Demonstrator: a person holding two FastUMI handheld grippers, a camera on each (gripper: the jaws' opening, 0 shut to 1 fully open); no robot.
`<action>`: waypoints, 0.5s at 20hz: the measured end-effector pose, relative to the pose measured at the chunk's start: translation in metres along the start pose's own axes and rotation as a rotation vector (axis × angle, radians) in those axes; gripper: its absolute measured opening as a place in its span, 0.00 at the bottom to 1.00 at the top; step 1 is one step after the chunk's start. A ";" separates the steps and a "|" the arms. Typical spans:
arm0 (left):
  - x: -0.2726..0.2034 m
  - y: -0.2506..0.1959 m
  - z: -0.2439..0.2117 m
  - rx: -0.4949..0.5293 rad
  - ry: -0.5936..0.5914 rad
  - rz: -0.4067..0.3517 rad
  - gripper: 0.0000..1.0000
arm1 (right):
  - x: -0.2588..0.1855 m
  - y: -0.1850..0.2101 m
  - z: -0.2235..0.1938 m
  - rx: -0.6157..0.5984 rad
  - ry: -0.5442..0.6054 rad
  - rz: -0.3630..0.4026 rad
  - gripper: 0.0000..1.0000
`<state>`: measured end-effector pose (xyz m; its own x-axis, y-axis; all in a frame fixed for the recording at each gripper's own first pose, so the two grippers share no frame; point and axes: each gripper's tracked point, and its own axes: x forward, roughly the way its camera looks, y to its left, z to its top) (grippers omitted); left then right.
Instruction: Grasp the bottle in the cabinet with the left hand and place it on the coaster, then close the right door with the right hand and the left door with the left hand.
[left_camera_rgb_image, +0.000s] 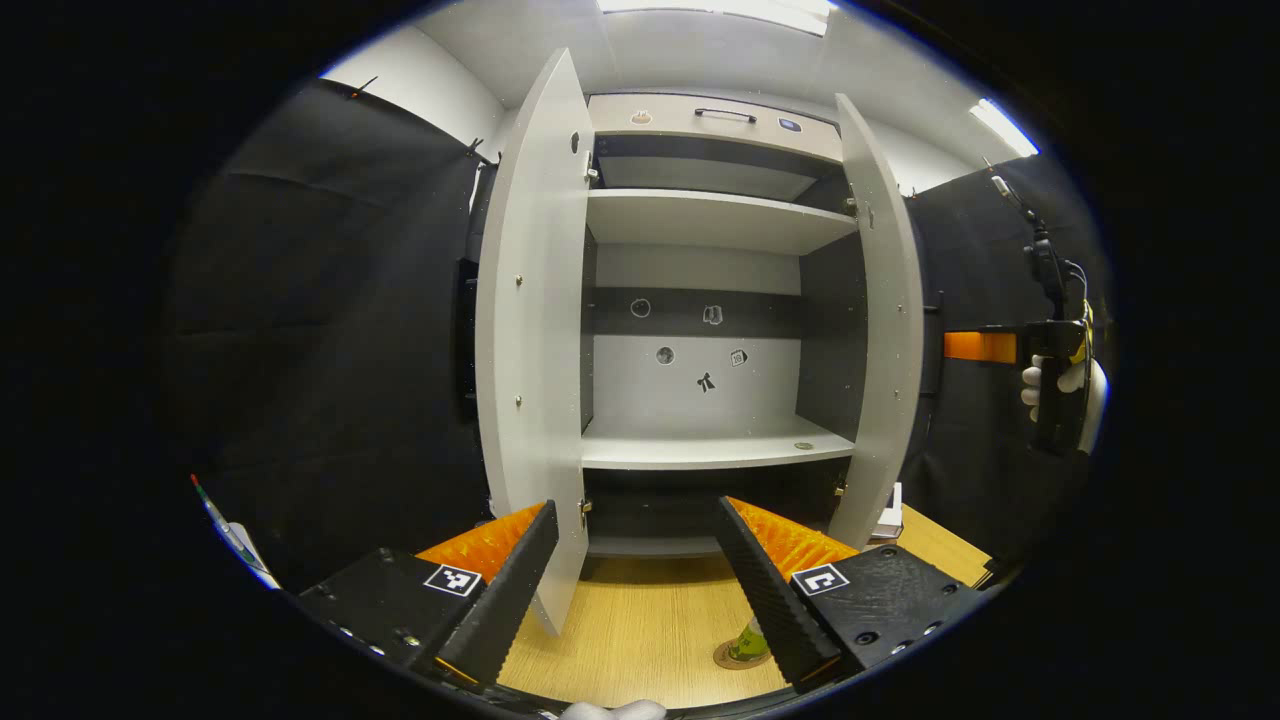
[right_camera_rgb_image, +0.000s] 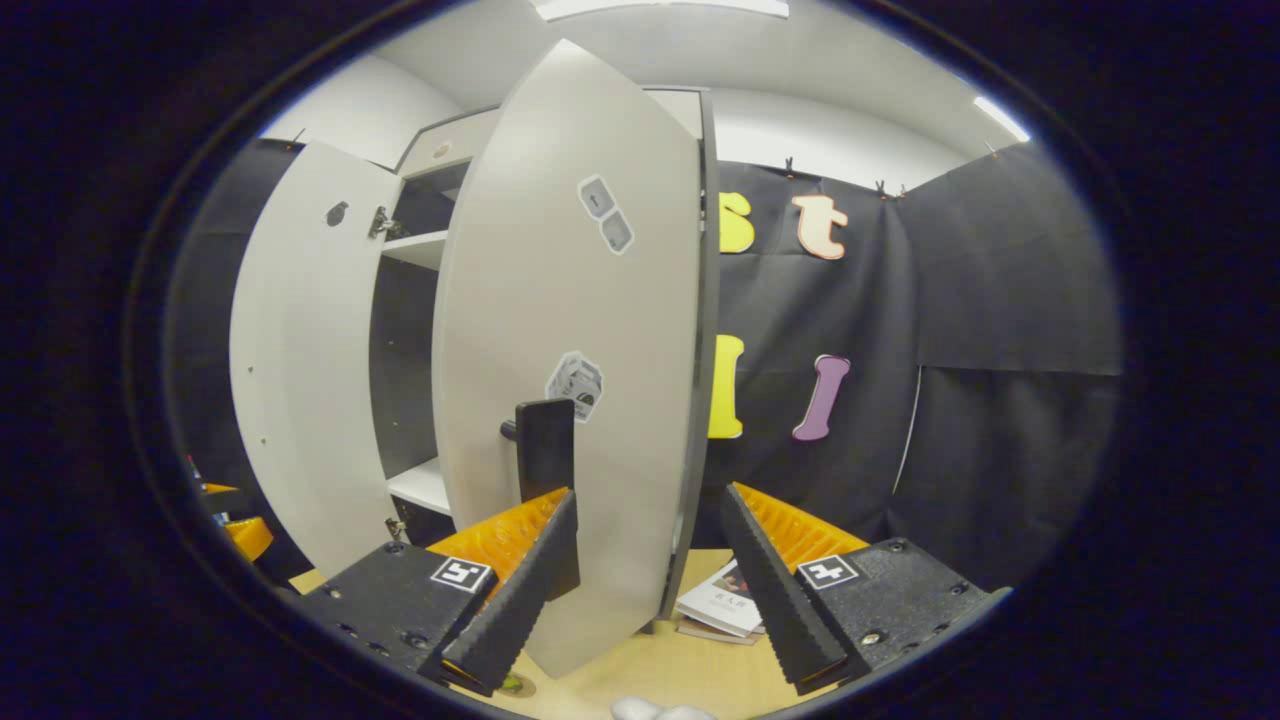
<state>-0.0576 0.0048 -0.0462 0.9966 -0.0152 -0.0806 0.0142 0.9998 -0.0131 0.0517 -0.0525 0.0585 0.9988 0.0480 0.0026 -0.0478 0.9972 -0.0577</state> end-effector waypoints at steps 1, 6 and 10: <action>-0.002 0.003 -0.001 0.000 -0.001 0.002 0.96 | 0.003 0.013 0.001 -0.001 -0.004 0.033 0.96; -0.002 0.005 0.006 0.003 -0.012 0.012 0.97 | -0.005 0.026 0.010 -0.024 -0.047 0.047 0.96; -0.002 0.002 0.006 0.002 -0.012 0.001 0.97 | -0.019 0.018 0.008 -0.012 -0.043 0.024 0.96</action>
<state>-0.0586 0.0073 -0.0399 0.9975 -0.0140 -0.0689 0.0133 0.9999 -0.0107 0.0315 -0.0346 0.0652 0.9962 0.0745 0.0444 -0.0712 0.9950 -0.0704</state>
